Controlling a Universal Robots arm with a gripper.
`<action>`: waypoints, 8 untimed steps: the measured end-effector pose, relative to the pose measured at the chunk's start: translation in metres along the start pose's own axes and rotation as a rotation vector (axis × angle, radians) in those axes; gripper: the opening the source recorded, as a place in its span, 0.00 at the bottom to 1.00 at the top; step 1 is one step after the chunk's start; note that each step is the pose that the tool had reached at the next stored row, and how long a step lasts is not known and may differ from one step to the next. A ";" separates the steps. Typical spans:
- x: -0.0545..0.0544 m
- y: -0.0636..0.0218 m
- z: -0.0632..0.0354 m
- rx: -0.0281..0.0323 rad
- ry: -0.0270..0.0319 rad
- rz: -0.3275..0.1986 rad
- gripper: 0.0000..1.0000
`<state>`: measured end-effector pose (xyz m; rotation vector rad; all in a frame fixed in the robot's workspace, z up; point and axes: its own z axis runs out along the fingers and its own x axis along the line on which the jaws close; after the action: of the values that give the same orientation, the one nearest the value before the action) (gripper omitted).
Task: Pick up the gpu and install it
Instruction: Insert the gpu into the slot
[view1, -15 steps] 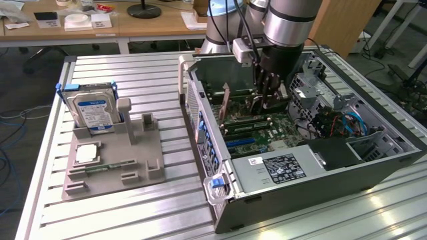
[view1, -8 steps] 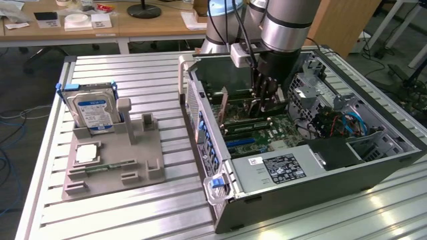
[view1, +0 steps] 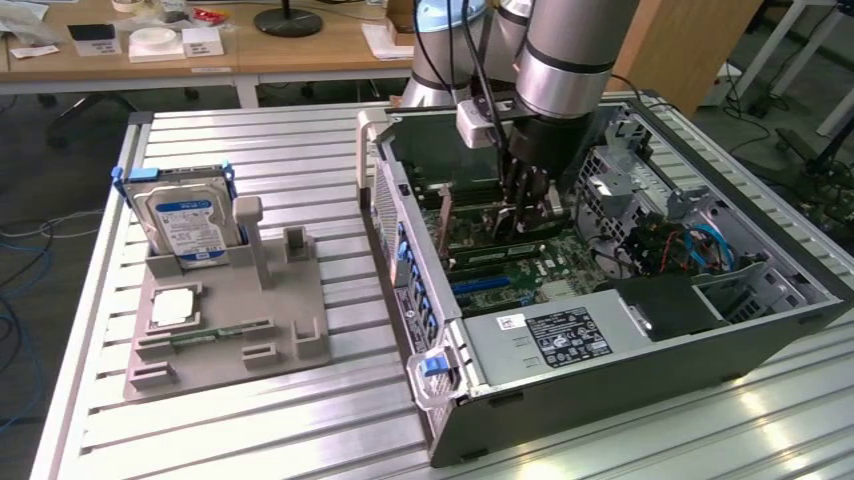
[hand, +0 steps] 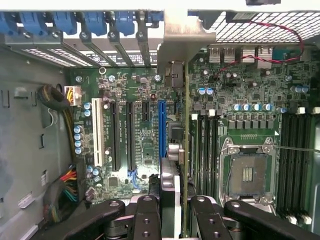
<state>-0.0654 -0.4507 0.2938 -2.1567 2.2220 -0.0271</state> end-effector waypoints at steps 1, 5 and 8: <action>0.000 0.0001 0.0011 0.0001 -0.0001 0.000 0.28; 0.001 0.0002 0.0026 0.0000 0.0000 0.000 0.28; 0.001 0.0009 0.0026 0.0039 0.0000 0.000 0.28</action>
<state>-0.0662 -0.4518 0.2911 -2.1549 2.2198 -0.0314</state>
